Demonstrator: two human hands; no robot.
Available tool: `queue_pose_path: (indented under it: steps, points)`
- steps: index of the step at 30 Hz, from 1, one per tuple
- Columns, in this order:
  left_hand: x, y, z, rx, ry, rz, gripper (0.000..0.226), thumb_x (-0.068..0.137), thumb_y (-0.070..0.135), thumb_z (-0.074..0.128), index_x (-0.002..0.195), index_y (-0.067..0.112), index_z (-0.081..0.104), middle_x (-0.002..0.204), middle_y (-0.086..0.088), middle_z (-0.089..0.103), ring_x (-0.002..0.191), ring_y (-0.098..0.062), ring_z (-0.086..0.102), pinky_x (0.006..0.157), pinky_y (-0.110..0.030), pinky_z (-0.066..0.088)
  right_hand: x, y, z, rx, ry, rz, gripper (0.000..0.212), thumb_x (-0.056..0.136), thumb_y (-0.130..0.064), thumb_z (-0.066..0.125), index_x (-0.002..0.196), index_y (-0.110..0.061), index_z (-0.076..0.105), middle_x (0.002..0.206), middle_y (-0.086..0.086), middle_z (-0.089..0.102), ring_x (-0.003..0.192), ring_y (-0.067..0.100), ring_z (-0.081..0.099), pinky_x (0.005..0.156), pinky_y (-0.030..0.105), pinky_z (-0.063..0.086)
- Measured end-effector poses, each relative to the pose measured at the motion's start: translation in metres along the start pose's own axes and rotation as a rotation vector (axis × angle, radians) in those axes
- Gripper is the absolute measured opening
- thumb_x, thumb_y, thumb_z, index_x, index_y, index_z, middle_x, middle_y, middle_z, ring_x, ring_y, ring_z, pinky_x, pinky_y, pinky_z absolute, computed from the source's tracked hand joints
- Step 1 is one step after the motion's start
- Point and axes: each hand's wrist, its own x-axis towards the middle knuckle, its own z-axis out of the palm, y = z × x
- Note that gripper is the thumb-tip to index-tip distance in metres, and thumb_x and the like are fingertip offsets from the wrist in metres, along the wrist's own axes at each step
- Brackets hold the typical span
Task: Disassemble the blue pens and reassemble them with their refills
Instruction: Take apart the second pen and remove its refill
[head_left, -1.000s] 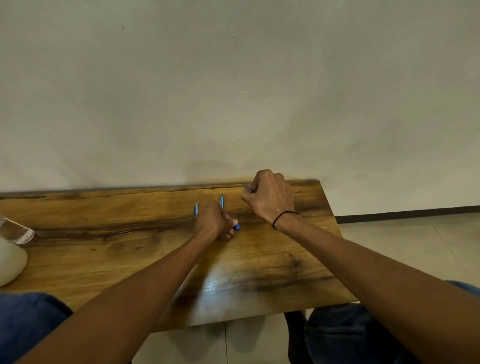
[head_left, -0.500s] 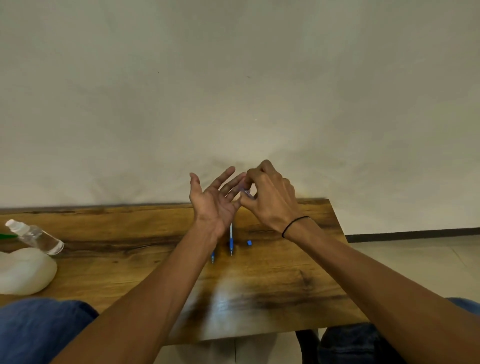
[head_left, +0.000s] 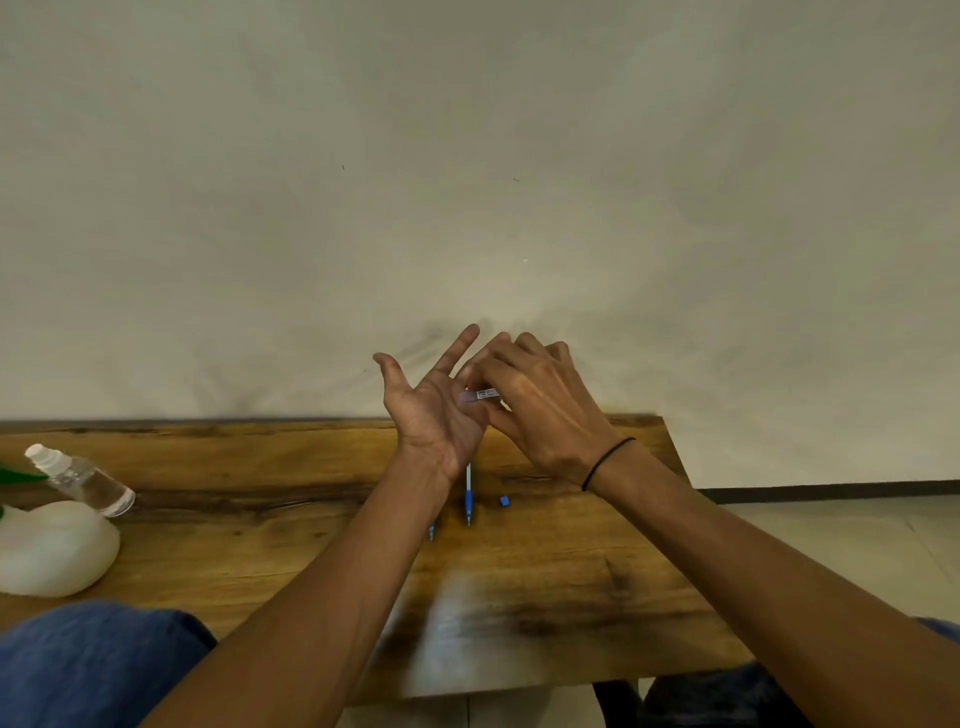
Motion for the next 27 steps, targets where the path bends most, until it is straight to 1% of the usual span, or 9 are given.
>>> queue_pose_path:
  steps: [3,5,8,12,16,20,23,25,27]
  points:
    - [-0.001,0.0008,0.0023,-0.01,-0.008,0.003,0.116,0.086,0.093,0.014,0.146,0.004,0.058,0.134,-0.028,0.068,0.11,-0.039,0.075,0.084,-0.05,0.064,0.0009,-0.0019,-0.0014,-0.005,-0.011,0.003,0.016,0.102,-0.029,0.062,0.115,-0.024,0.068,0.121,-0.002,0.063,0.117,0.019,0.051,0.092,0.041,0.04]
    - [-0.001,0.001,0.0033,-0.014,-0.012,0.013,0.116,0.086,0.093,0.014,0.148,0.004,0.056,0.136,-0.028,0.067,0.118,-0.041,0.071,0.097,-0.055,0.059,0.0015,-0.0026,-0.0035,0.018,-0.023,0.01,0.019,0.102,-0.023,0.062,0.12,-0.025,0.066,0.124,-0.002,0.063,0.118,0.018,0.051,0.093,0.041,0.04]
    - [0.0006,0.0014,0.004,-0.037,-0.013,0.019,0.117,0.086,0.094,0.014,0.15,0.004,0.053,0.142,-0.029,0.062,0.14,-0.045,0.054,0.123,-0.059,0.035,0.0015,-0.0033,-0.0072,0.046,-0.017,0.017,0.027,0.101,-0.018,0.063,0.126,-0.025,0.064,0.13,-0.001,0.063,0.12,0.02,0.052,0.096,0.044,0.041]
    - [0.0022,0.0006,0.0036,-0.043,-0.027,0.021,0.116,0.086,0.094,0.014,0.151,0.005,0.053,0.143,-0.029,0.062,0.14,-0.045,0.054,0.118,-0.058,0.038,-0.0002,-0.0027,-0.0082,0.016,-0.027,0.024,0.022,0.098,-0.013,0.066,0.118,-0.021,0.07,0.127,0.003,0.064,0.119,0.024,0.052,0.095,0.046,0.04]
    - [0.002,-0.0004,0.0039,-0.045,-0.026,0.024,0.116,0.086,0.093,0.016,0.15,0.005,0.053,0.143,-0.03,0.062,0.14,-0.046,0.054,0.123,-0.06,0.033,0.0,-0.0029,-0.0084,0.038,0.005,0.042,0.04,0.096,-0.008,0.067,0.132,-0.023,0.06,0.131,0.001,0.063,0.121,0.022,0.053,0.099,0.044,0.035]
    - [0.0029,0.0012,0.0047,-0.022,-0.012,0.033,0.115,0.086,0.094,0.016,0.149,0.005,0.054,0.142,-0.029,0.063,0.139,-0.046,0.055,0.122,-0.057,0.034,-0.0008,-0.0016,-0.007,0.014,-0.009,0.025,0.026,0.096,-0.007,0.067,0.118,-0.021,0.069,0.126,0.002,0.065,0.121,0.024,0.053,0.098,0.045,0.03]
    - [0.0013,0.0021,0.0063,-0.034,-0.009,0.035,0.115,0.086,0.094,0.017,0.15,0.004,0.053,0.143,-0.03,0.062,0.14,-0.046,0.055,0.113,-0.055,0.044,-0.0004,-0.0018,-0.0064,0.042,0.032,0.039,0.038,0.093,-0.002,0.069,0.124,-0.022,0.064,0.126,0.0,0.065,0.121,0.021,0.054,0.099,0.043,0.03]
    - [0.0003,0.003,0.0077,-0.029,-0.009,0.038,0.115,0.086,0.094,0.016,0.15,0.005,0.053,0.143,-0.03,0.062,0.137,-0.045,0.057,0.103,-0.051,0.053,-0.0002,-0.001,-0.0056,0.028,0.025,0.024,0.032,0.093,-0.004,0.069,0.119,-0.023,0.067,0.123,0.0,0.065,0.119,0.021,0.054,0.099,0.044,0.03]
    - [-0.0005,0.0038,0.009,-0.022,0.001,0.039,0.115,0.086,0.094,0.016,0.15,0.005,0.053,0.143,-0.03,0.062,0.138,-0.046,0.055,0.106,-0.052,0.05,-0.0006,-0.0001,-0.005,0.019,0.017,0.015,0.028,0.093,-0.003,0.068,0.114,-0.022,0.068,0.121,0.001,0.064,0.119,0.022,0.053,0.1,0.043,0.029]
